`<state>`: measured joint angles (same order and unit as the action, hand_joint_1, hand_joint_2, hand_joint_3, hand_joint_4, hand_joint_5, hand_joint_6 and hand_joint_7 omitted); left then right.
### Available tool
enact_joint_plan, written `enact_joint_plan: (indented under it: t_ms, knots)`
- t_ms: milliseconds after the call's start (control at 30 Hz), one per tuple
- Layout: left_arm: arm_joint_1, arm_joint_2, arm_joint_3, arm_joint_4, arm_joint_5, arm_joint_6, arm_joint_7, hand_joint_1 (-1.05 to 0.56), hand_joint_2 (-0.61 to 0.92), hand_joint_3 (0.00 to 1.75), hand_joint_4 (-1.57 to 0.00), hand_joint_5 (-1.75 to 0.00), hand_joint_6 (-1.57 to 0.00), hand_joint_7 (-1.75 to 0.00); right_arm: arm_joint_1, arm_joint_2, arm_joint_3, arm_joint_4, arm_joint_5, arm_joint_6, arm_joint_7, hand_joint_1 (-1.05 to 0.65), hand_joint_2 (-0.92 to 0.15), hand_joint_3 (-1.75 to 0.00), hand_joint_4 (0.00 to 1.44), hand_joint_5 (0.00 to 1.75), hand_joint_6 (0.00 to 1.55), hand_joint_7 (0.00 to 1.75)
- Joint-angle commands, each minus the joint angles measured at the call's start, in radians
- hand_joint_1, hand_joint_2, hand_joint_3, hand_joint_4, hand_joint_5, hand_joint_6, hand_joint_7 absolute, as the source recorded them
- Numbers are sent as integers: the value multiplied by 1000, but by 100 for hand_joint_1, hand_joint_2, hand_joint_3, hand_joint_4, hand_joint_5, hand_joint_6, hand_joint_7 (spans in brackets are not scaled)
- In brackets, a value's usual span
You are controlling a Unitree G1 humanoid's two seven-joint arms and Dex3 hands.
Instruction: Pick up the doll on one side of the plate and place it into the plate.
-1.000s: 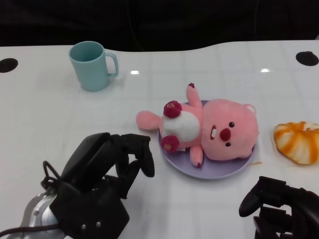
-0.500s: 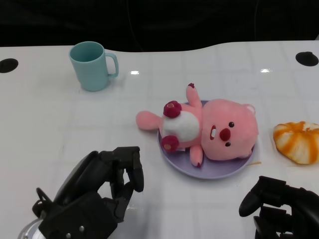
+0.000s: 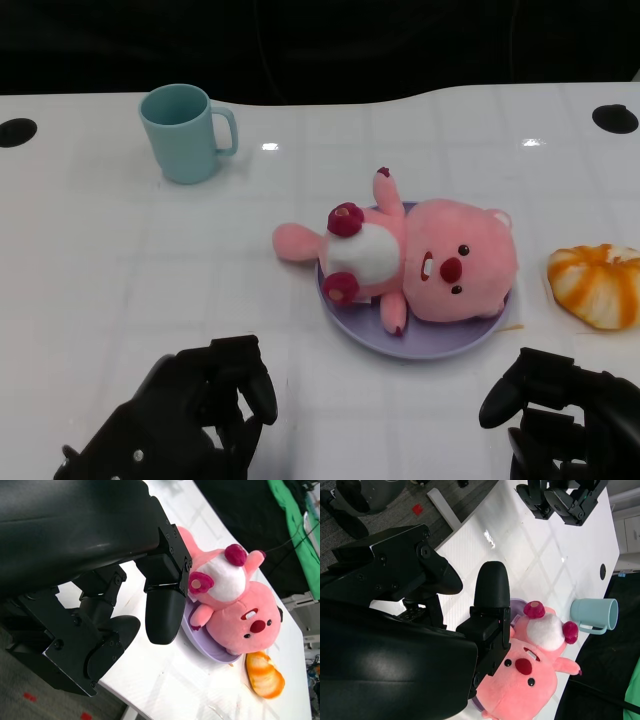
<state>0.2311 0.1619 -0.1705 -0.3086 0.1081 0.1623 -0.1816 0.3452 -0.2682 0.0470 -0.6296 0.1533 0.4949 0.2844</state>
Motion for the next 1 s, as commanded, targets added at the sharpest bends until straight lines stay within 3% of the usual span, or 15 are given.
enact_joint_plan:
  t_ms: [33,133,533,1000]
  knots:
    - [29,6,2,-43,-4,46,-5,2,41,138,-83,-175,-78,-163,-2,4,-1,6,-2,-11,-9,-3,-70,-107,64,175,52,150]
    - [46,-2,0,-84,-17,105,-7,2,43,135,-77,-175,-78,-161,-3,5,-2,10,1,-14,-8,-3,-71,-107,64,175,52,150]
    - [12,8,4,-99,-31,242,-36,3,45,134,-83,-175,-79,-163,-14,4,1,50,-11,-55,-6,-3,-70,-106,64,175,53,149]
    - [0,18,8,-42,-32,183,-34,5,49,130,-79,-175,-75,-164,-12,5,-2,74,2,-80,2,-1,-72,-104,63,175,52,148]
